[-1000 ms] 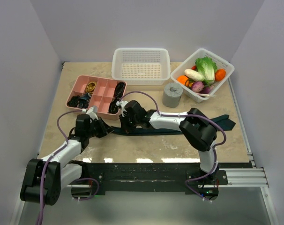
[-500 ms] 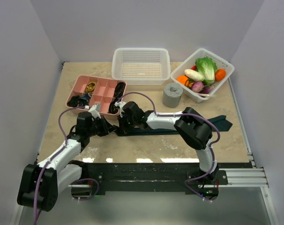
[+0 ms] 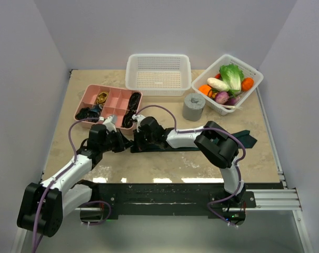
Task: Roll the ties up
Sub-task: Roll the tie at the center of the board.
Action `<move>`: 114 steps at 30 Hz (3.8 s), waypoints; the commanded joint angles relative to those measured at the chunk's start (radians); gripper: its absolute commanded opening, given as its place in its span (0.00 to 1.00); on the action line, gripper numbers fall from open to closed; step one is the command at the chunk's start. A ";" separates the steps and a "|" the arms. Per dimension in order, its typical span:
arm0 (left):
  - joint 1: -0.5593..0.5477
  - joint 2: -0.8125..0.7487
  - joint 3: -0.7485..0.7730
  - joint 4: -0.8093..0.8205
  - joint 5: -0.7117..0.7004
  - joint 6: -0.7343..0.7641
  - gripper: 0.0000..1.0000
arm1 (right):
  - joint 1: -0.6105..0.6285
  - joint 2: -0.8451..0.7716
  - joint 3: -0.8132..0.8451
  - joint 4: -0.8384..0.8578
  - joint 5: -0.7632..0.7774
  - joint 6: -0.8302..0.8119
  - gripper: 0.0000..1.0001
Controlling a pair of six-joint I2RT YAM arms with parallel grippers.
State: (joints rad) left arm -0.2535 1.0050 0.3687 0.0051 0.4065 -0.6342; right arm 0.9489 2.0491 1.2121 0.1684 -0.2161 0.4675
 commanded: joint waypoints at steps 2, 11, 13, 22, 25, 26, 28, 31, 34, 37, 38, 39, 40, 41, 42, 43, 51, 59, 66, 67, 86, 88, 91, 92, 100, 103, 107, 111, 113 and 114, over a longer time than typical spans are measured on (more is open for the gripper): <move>-0.033 0.020 0.038 0.029 -0.020 0.010 0.00 | 0.005 -0.038 -0.040 0.057 0.026 0.046 0.00; -0.039 0.017 0.044 -0.004 -0.078 0.030 0.00 | 0.005 -0.040 -0.059 0.088 -0.022 0.082 0.00; -0.043 0.023 0.042 -0.004 -0.080 0.033 0.00 | 0.005 -0.032 -0.052 0.088 -0.035 0.086 0.00; -0.046 0.024 0.056 -0.053 -0.103 0.044 0.00 | 0.002 -0.033 -0.026 0.059 -0.082 0.106 0.00; -0.046 0.023 0.064 -0.066 -0.121 0.051 0.00 | 0.001 -0.046 -0.003 -0.031 -0.023 0.076 0.00; -0.046 0.024 0.064 -0.067 -0.121 0.051 0.00 | -0.001 -0.049 0.010 -0.056 -0.008 0.065 0.00; -0.047 0.021 0.065 -0.068 -0.120 0.050 0.00 | -0.001 -0.059 0.029 -0.137 0.041 0.039 0.00; -0.047 0.011 0.070 -0.074 -0.123 0.050 0.00 | -0.001 -0.087 0.030 -0.165 0.084 0.016 0.00; -0.047 0.007 0.081 -0.080 -0.129 0.053 0.00 | -0.002 -0.113 0.035 -0.217 0.126 -0.003 0.00; -0.049 0.023 0.088 -0.082 -0.132 0.053 0.00 | -0.001 -0.129 0.056 -0.260 0.162 -0.021 0.00; -0.049 0.026 0.088 -0.080 -0.132 0.050 0.00 | -0.002 -0.138 0.058 -0.271 0.184 -0.029 0.00; -0.052 0.035 0.090 -0.073 -0.132 0.047 0.00 | -0.004 -0.145 0.056 -0.283 0.193 -0.030 0.00; -0.055 0.037 0.090 -0.071 -0.132 0.048 0.00 | -0.006 -0.153 0.053 -0.282 0.201 -0.032 0.00; -0.056 0.040 0.090 -0.070 -0.135 0.045 0.00 | -0.007 -0.162 0.046 -0.283 0.207 -0.035 0.00; -0.058 0.044 0.093 -0.067 -0.136 0.044 0.00 | -0.010 -0.176 0.043 -0.283 0.214 -0.036 0.00; -0.058 0.049 0.096 -0.067 -0.136 0.044 0.00 | -0.012 -0.181 0.041 -0.293 0.215 -0.038 0.00; -0.104 0.109 0.127 -0.040 -0.152 0.022 0.00 | -0.036 -0.201 0.033 -0.339 0.267 -0.076 0.00; -0.153 0.184 0.131 0.021 -0.181 -0.008 0.00 | -0.047 -0.219 -0.002 -0.354 0.297 -0.096 0.00; -0.188 0.239 0.142 0.062 -0.210 -0.044 0.01 | -0.050 -0.218 -0.032 -0.345 0.311 -0.104 0.00; -0.191 0.247 0.145 0.064 -0.212 -0.048 0.02 | -0.050 -0.218 -0.037 -0.346 0.311 -0.107 0.00; -0.231 0.299 0.125 0.176 -0.192 -0.124 0.41 | -0.052 -0.219 -0.052 -0.333 0.316 -0.116 0.00; -0.231 0.288 0.110 0.215 -0.179 -0.142 0.40 | -0.052 -0.219 -0.045 -0.339 0.320 -0.121 0.00; -0.231 0.287 0.079 0.252 -0.169 -0.154 0.34 | -0.053 -0.219 -0.051 -0.334 0.325 -0.121 0.00; -0.231 0.291 0.081 0.253 -0.170 -0.154 0.31 | -0.053 -0.218 -0.051 -0.333 0.325 -0.119 0.00; -0.240 0.372 0.076 0.314 -0.153 -0.157 0.12 | -0.055 -0.224 -0.048 -0.337 0.323 -0.121 0.00; -0.248 0.417 0.078 0.343 -0.149 -0.159 0.10 | -0.055 -0.230 -0.049 -0.334 0.316 -0.121 0.00; -0.256 0.469 0.075 0.377 -0.146 -0.163 0.09 | -0.056 -0.242 -0.052 -0.323 0.299 -0.130 0.00; -0.262 0.492 0.072 0.392 -0.144 -0.170 0.04 | -0.055 -0.253 -0.060 -0.319 0.291 -0.133 0.00; -0.262 0.480 0.070 0.389 -0.147 -0.170 0.04 | -0.055 -0.259 -0.062 -0.316 0.285 -0.133 0.00; -0.262 0.460 0.072 0.378 -0.155 -0.168 0.04 | -0.055 -0.262 -0.063 -0.316 0.279 -0.135 0.00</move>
State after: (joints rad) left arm -0.5076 1.4857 0.4465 0.3576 0.2600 -0.8013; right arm 0.8963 1.8427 1.1549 -0.1715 0.0826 0.3523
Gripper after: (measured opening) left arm 0.045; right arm 0.007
